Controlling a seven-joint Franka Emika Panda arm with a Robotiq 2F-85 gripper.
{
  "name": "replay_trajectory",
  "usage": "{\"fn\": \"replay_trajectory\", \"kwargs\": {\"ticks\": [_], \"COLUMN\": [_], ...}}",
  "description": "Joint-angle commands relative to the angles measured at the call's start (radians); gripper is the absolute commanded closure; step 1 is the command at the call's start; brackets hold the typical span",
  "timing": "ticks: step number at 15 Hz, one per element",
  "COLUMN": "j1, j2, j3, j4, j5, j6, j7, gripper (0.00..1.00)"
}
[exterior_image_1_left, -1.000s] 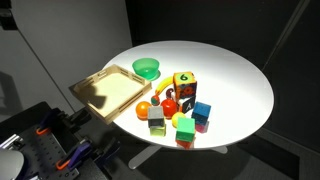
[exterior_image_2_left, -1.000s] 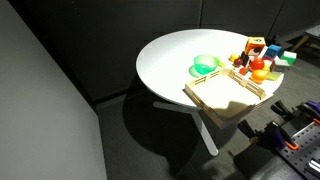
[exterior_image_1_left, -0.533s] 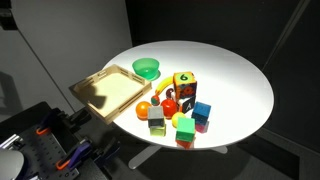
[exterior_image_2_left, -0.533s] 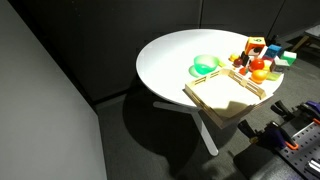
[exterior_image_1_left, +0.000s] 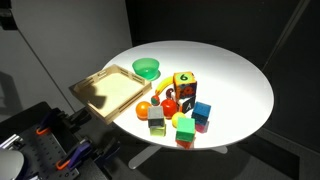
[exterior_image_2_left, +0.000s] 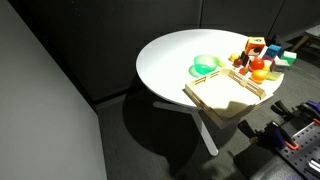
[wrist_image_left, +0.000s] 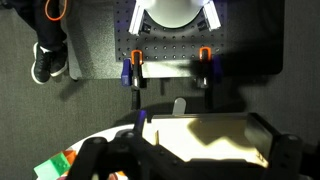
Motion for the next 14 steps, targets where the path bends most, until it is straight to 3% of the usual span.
{"fn": "replay_trajectory", "kwargs": {"ticks": [1,14], "j1": [0.006,0.004], "j2": [0.001,0.010], "j3": [-0.005,-0.005], "j4": [0.001,-0.007], "j5": [-0.003,-0.022], "j6": [-0.001,0.027], "j7": [0.003,-0.007], "gripper": [0.00,0.00]}}
